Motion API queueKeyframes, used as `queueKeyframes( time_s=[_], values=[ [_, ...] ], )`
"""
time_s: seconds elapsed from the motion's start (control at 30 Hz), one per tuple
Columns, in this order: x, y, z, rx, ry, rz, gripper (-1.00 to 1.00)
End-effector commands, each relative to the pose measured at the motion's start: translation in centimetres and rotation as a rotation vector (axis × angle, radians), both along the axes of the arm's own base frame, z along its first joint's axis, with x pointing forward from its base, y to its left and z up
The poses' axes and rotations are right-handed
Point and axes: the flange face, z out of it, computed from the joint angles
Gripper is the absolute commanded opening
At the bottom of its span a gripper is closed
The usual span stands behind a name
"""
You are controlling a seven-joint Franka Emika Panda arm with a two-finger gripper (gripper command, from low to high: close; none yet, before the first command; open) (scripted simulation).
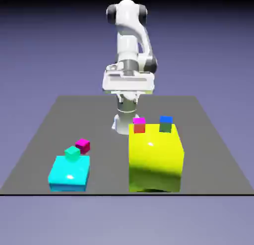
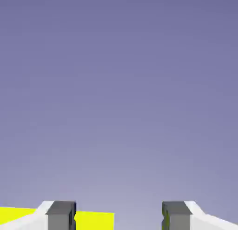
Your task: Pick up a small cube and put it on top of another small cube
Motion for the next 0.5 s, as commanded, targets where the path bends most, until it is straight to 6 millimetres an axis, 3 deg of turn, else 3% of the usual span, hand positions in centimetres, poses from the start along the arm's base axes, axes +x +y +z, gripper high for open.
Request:
queueKeyframes(
  time_s=[0.0,0.1,0.2,0.33,0.47],
  values=[
    [0.1,-2.6,-1.8,0.069,0.064,-0.105,0.0],
    [-1.2,-9.8,-7.3,0.279,0.239,-0.427,0.0],
    [-4.3,-16.1,-12.6,0.495,0.391,-0.757,0.0],
    [-10.7,-22.4,-19.1,0.794,0.555,-1.203,0.0],
    [-18.5,-26.1,-24.6,1.111,0.668,-1.646,0.0]
  ],
)
